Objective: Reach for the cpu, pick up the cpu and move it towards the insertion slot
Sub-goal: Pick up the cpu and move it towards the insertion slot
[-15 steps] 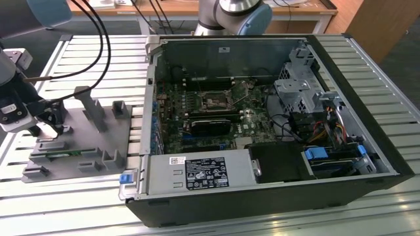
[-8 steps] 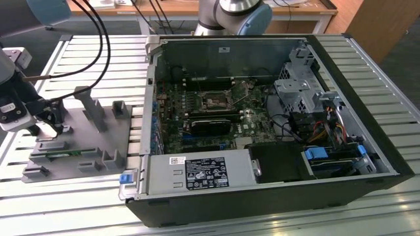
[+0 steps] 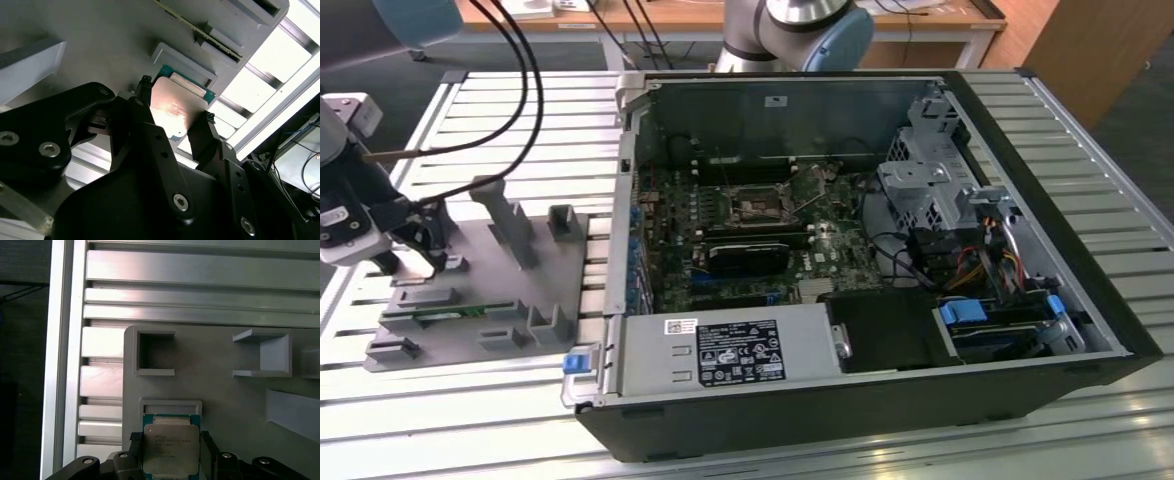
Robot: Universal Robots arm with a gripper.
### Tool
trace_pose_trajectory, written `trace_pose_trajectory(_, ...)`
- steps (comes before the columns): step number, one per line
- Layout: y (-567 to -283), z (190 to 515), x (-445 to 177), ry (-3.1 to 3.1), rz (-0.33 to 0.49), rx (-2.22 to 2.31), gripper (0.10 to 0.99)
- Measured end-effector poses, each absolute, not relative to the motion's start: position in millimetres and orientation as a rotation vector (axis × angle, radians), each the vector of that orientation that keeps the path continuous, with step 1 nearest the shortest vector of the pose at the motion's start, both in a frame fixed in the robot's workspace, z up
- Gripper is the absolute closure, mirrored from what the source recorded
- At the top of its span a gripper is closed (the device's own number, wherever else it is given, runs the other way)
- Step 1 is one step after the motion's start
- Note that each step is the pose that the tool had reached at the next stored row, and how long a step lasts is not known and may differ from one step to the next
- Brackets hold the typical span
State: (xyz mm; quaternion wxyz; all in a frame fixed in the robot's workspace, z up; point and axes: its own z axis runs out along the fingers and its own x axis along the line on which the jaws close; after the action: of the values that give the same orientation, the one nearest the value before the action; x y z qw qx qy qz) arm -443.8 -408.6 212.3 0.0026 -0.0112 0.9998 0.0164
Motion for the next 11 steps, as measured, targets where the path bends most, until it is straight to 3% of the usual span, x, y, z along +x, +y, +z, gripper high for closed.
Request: trace_pose_trajectory(11,-408.6,216.7,-443.8,3.136,0.051,-0.035,0.545)
